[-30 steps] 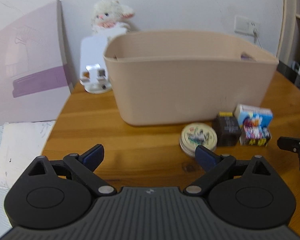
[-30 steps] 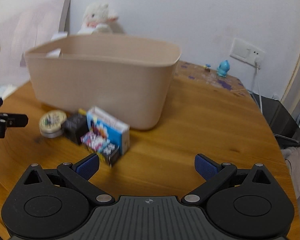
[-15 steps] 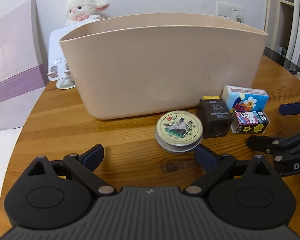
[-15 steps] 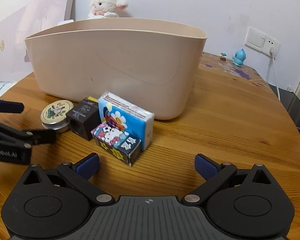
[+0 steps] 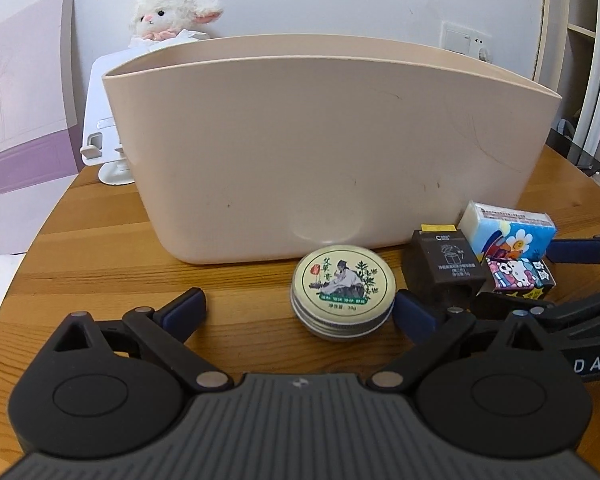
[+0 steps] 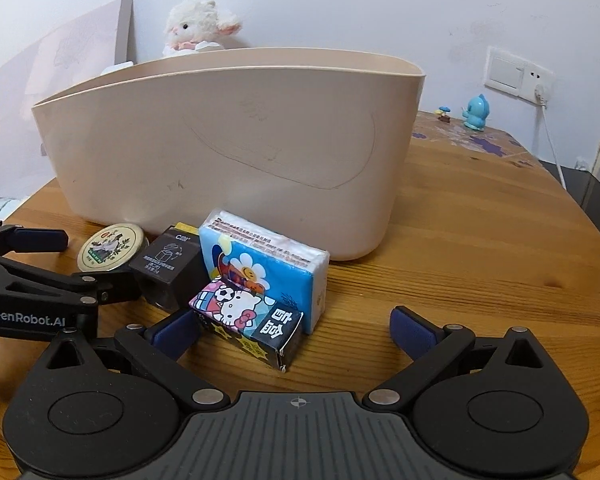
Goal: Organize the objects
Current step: 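Grasp the round tin with the left tool while the right grasps the small cartoon box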
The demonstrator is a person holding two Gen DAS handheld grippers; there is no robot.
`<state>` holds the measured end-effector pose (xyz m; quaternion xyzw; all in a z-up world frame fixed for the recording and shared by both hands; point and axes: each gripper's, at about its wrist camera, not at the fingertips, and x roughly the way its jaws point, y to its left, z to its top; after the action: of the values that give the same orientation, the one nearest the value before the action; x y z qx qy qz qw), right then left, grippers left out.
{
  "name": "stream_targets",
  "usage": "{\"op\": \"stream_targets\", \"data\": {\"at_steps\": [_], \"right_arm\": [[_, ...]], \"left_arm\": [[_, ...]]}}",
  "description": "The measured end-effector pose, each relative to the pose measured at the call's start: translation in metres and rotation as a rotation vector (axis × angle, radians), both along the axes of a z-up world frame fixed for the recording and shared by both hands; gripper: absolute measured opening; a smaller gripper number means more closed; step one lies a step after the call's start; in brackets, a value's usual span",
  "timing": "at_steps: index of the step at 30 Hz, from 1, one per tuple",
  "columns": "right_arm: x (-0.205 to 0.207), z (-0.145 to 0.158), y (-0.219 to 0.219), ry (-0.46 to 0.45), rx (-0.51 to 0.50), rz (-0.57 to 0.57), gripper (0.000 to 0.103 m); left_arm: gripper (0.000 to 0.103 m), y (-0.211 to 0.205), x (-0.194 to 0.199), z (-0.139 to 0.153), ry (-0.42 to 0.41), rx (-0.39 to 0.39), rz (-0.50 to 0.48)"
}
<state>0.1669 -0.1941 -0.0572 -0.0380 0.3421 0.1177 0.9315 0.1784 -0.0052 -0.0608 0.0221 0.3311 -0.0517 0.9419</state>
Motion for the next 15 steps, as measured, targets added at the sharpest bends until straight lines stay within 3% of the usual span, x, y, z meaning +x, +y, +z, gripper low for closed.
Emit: {"op": "stream_targets", "data": {"at_steps": [15], "right_arm": [[-0.0099, 0.0041, -0.0097, -0.036, 0.014, -0.067, 0.052]], "left_arm": [[0.096, -0.0042, -0.0004, -0.0012, -0.006, -0.001, -0.005]]}}
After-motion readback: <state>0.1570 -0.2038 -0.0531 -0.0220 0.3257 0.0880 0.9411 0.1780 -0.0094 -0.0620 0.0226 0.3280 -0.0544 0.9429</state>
